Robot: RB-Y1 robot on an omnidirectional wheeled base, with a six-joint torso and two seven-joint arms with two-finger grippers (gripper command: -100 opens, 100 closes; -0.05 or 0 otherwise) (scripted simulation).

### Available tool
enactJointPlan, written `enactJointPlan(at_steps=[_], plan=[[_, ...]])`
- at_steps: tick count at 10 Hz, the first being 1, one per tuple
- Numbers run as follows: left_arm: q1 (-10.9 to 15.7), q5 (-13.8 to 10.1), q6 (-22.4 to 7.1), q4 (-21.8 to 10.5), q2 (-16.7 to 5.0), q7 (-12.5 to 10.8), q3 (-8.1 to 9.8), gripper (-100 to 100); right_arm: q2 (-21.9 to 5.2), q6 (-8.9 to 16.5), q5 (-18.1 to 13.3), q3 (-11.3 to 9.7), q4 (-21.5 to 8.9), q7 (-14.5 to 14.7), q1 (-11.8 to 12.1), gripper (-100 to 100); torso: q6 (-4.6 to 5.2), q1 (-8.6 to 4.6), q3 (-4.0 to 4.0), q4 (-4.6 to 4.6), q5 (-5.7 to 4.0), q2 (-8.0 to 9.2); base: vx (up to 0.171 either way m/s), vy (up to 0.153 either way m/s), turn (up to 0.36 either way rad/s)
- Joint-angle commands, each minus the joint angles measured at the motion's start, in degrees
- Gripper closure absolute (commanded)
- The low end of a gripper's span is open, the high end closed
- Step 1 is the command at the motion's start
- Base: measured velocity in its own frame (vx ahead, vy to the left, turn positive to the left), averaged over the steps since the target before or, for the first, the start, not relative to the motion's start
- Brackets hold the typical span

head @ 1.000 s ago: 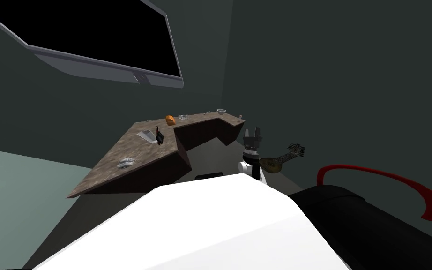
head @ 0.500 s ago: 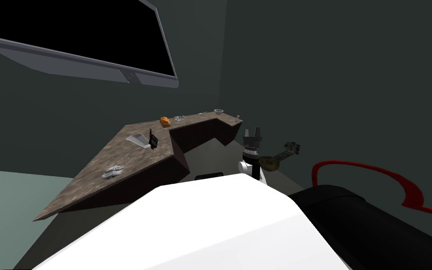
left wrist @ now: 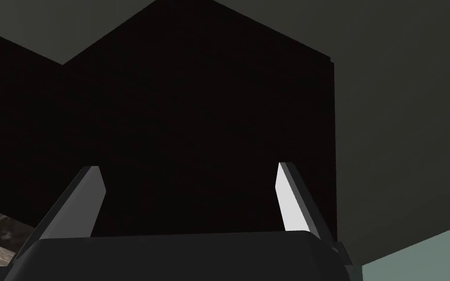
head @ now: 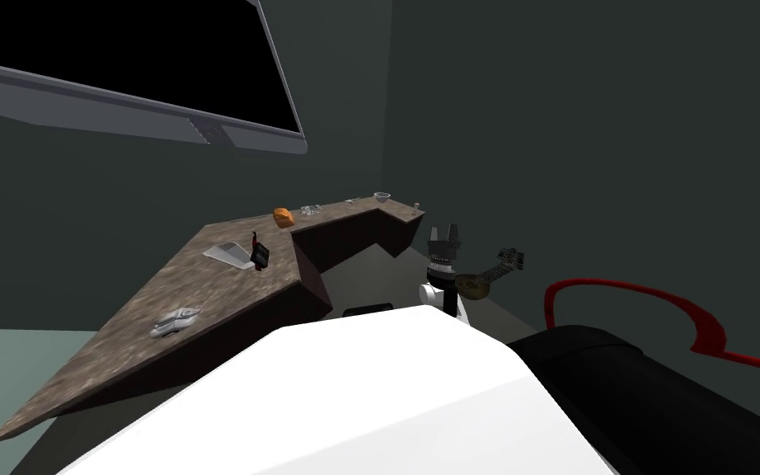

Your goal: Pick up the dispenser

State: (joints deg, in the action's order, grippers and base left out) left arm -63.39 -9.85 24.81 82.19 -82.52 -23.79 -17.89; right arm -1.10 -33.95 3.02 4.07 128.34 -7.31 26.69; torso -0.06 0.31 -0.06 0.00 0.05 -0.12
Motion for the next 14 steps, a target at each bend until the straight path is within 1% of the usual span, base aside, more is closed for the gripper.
enactJointPlan(at_steps=[1,2,3,4,6,7,8,10,11,12,13,14], plan=[[-0.52,-0.10,-1.38,-1.15,-2.86,-0.01,0.78,-100,0.00,0.00,0.00,0.00,0.00,0.00,0.00,0,0.00,0.00,0.00,0.00,0.00,0.00,0.079,0.020,-0.100],[-0.52,-0.10,-1.38,-1.15,-3.76,-0.01,0.78,-100,0.00,0.00,0.00,0.00,0.00,0.00,0.00,0,0.03,-0.01,0.00,0.00,0.00,-0.01,0.069,0.020,-0.046],[-0.90,-0.17,-2.01,-2.66,-5.98,-0.11,1.42,-100,0.00,0.00,0.00,0.00,0.00,0.00,0.00,0,0.00,-0.02,0.01,0.01,0.01,0.02,0.084,0.043,-0.074],[-0.90,-0.17,-2.01,-2.66,-6.46,-0.11,1.42,-100,0.00,0.00,0.00,0.00,0.00,0.00,0.00,0,0.02,0.06,-0.01,0.00,0.01,-0.03,0.071,0.045,-0.054],[-1.39,-0.32,-3.13,-5.33,-10.47,-0.28,2.65,-100,0.00,0.00,0.00,0.00,0.00,0.00,0.00,0,0.02,0.06,0.00,0.00,0.02,-0.01,0.095,0.056,-0.082],[-1.51,-0.39,-3.61,-6.44,-12.95,-0.34,3.22,-100,-0.01,0.00,0.00,0.00,0.00,0.00,0.00,0,0.03,0.14,-0.07,-0.02,0.03,-0.13,0.144,0.093,-0.122],[-1.51,-0.39,-3.61,-6.44,-12.95,-0.34,3.22,-100,-0.01,0.00,0.00,0.01,0.00,0.00,0.01,0,0.03,0.22,-0.14,-0.05,0.06,-0.24,0.112,0.087,-0.061],[-1.48,-0.54,-4.35,-8.05,-15.49,-0.43,4.18,-100,-0.01,0.00,0.00,0.01,0.00,0.00,0.00,0,0.00,0.20,-0.07,-0.03,0.07,-0.13,0.102,0.092,-0.074],[-2.51,-0.96,-4.20,-7.14,-15.05,-0.15,4.71,-100,-0.01,0.00,0.00,0.01,0.00,0.00,0.00,0,0.02,0.26,-0.08,-0.03,0.07,-0.13,0.046,0.055,-0.034],[-2.59,-1.04,-4.31,-7.17,-15.24,-0.12,4.89,0,0.00,0.00,0.00,0.00,0.00,0.00,0.00,0,-0.04,0.10,0.03,0.01,0.07,0.06,0.009,0.010,0.001],[-1.98,-0.44,-4.81,-7.38,-13.61,0.50,4.35,-100,0.00,0.00,0.00,0.00,0.00,0.00,0.00,0,-0.05,-0.06,0.13,0.05,0.02,0.22,0.025,0.015,-0.067],[-1.57,-0.05,-5.15,-7.52,-12.53,0.92,4.01,-100,0.00,0.00,0.00,0.00,0.00,0.00,-0.01,0,-0.04,-0.08,0.14,0.06,0.01,0.23,0.048,0.020,-0.060]])
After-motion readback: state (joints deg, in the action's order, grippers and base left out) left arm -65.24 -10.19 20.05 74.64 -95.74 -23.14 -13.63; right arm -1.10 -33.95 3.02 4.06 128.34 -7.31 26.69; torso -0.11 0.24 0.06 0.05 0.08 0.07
